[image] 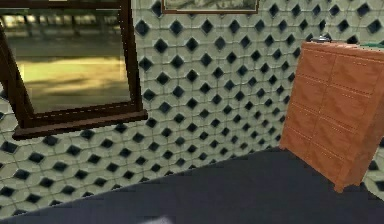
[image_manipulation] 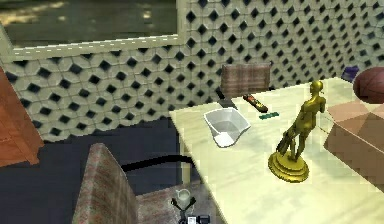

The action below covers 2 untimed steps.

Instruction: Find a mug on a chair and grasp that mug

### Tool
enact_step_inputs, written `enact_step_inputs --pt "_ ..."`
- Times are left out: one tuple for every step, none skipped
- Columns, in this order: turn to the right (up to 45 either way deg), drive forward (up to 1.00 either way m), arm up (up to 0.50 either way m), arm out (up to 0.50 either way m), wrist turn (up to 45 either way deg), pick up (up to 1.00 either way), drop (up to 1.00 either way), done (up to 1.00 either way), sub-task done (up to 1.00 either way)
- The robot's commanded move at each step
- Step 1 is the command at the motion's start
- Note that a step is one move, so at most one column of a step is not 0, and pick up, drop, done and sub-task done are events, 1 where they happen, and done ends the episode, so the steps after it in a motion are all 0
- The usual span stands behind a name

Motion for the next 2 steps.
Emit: enact_step_inputs --pt "0.0 0.0 0.0 0.0 0.0 1.0 0.0 0.0 0.0" --pt "0.0 0.0 0.1 0.0 0.0 0.0 0.0 0.0 0.0"
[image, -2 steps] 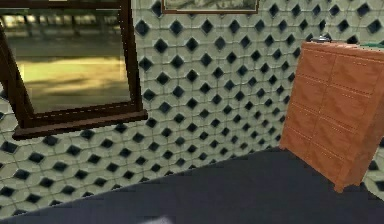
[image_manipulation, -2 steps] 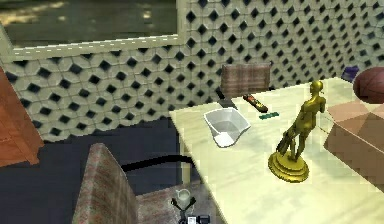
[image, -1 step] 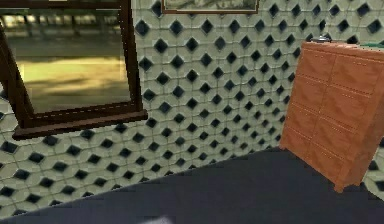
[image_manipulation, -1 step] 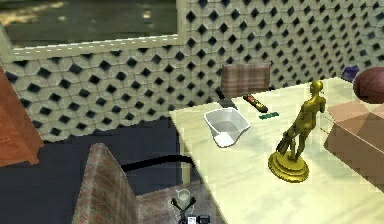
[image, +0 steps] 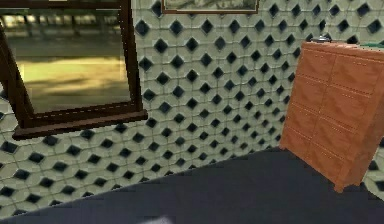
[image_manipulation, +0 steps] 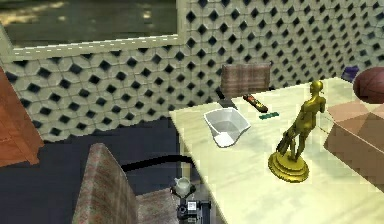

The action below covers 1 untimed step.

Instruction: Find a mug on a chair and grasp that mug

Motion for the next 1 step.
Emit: enact_step_inputs --pt "0.0 0.0 0.0 0.0 0.0 0.0 0.0 1.0 0.0"
